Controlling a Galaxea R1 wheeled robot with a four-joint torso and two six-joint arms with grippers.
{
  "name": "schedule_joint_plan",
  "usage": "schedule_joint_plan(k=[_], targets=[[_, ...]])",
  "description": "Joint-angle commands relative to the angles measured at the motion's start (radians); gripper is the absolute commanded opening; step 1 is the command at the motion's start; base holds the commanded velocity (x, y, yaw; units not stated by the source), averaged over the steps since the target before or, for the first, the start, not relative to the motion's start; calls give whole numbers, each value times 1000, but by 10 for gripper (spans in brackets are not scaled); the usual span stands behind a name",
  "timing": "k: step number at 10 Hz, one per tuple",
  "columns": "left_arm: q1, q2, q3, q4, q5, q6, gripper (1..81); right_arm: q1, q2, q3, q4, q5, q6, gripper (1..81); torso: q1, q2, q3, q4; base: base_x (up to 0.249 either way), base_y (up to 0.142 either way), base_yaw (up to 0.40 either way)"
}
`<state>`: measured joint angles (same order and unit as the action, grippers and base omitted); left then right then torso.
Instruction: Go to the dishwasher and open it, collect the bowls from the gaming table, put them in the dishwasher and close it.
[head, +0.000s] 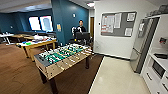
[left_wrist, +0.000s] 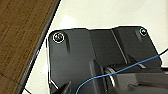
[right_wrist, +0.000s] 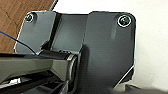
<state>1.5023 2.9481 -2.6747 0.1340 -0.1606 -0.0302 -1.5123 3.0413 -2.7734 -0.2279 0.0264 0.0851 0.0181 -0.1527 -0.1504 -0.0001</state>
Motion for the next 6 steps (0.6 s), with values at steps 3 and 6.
schedule_joint_plan(k=[3,6], targets=[[-52,16,-76,7,50,3,811,53,6,12,-7,-48,-5,811,0,0,0,0,0,0,361],[-52,25,-76,9,67,3,811,48,3,9,-24,-48,-5,811,0,0,0,0,0,0,361]])
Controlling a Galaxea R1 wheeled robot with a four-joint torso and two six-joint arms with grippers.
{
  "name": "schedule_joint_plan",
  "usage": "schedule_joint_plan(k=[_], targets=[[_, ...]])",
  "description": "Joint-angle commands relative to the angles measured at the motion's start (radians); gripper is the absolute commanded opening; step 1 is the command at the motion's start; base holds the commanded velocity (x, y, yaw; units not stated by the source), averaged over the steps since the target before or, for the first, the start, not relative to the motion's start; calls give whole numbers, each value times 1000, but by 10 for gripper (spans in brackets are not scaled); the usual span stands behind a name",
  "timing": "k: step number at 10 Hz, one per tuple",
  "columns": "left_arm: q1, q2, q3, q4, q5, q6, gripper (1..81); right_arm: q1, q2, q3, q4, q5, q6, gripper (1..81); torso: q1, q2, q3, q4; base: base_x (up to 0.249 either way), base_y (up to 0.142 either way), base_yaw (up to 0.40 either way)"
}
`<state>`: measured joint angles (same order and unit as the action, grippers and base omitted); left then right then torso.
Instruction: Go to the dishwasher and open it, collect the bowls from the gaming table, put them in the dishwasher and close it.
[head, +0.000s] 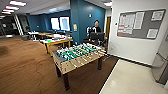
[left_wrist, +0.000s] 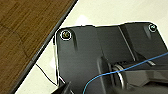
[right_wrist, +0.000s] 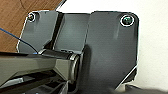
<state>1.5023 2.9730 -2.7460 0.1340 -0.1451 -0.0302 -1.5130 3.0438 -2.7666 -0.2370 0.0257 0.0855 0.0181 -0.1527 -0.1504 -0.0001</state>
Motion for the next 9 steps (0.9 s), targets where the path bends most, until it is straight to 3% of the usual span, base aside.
schedule_joint_plan(k=[1,9], targets=[[-52,2,-5,9,53,3,811,47,-1,1,-16,-46,-6,811,0,0,0,0,0,0,361],[-52,2,-12,10,68,3,811,56,-1,6,-42,-50,-4,811,0,0,0,0,0,0,360]])
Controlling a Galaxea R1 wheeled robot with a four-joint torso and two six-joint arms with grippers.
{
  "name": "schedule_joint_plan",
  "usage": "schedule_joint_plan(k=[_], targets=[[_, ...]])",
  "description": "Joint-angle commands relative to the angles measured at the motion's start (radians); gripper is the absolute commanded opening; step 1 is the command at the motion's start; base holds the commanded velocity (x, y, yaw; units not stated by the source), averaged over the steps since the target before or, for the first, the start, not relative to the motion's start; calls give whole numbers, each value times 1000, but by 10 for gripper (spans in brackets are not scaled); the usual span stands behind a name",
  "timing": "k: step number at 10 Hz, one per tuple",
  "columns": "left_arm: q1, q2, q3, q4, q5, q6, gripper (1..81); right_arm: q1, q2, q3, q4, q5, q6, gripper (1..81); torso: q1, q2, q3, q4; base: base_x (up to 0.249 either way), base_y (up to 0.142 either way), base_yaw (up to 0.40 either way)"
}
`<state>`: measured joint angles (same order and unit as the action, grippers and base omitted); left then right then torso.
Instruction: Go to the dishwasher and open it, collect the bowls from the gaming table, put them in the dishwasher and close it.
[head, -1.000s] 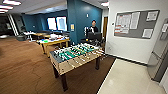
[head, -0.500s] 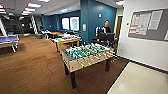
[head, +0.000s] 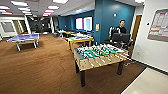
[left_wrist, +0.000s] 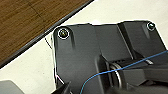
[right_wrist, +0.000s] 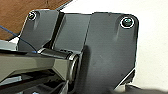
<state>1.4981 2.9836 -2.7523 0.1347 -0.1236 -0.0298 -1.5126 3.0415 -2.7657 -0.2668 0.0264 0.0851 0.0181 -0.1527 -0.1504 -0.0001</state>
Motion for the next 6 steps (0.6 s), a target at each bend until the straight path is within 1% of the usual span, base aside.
schedule_joint_plan(k=[1,6], targets=[[-48,-9,-6,10,47,2,811,56,1,5,-11,-49,-4,811,0,0,0,0,0,0,356],[-48,-4,-6,8,58,2,811,54,-2,5,-12,-49,-4,811,0,0,0,0,0,0,351]])
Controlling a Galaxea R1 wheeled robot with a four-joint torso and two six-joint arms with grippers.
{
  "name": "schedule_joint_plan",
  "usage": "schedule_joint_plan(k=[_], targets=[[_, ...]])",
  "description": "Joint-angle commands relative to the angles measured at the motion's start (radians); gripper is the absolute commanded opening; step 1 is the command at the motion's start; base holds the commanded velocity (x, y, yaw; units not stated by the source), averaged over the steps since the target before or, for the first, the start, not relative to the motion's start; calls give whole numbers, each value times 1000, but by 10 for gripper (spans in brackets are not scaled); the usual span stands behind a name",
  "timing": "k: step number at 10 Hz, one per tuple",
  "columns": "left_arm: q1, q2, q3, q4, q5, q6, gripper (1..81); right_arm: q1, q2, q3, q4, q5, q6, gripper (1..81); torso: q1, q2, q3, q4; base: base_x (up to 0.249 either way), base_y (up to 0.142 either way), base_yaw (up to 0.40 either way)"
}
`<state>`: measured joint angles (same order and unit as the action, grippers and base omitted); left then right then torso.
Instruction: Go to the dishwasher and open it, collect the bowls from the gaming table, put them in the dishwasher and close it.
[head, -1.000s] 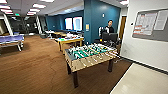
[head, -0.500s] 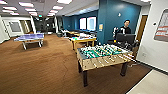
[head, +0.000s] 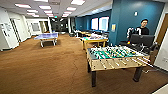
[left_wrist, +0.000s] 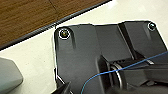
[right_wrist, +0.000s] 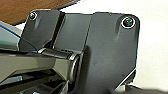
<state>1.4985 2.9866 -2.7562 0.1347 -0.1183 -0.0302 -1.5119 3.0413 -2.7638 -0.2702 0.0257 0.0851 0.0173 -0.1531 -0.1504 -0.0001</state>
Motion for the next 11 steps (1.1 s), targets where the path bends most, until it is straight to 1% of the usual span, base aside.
schedule_joint_plan(k=[1,6,8,10,11], targets=[[-48,-7,-2,8,52,3,811,55,0,3,-7,-49,-4,811,0,0,0,0,0,0,328],[-48,-6,-2,8,52,3,811,55,0,1,-7,-49,-4,811,0,0,0,0,0,0,309],[-50,-7,-2,5,52,1,811,55,-2,1,-6,-49,-4,811,0,0,0,0,0,0,142],[-48,-7,-2,-3,52,1,811,55,-2,1,-6,-49,-4,811,0,0,0,0,0,0,0],[-48,-7,-2,-3,52,-4,811,55,-2,0,-6,-49,-4,811,0,0,0,0,0,0,-126]])
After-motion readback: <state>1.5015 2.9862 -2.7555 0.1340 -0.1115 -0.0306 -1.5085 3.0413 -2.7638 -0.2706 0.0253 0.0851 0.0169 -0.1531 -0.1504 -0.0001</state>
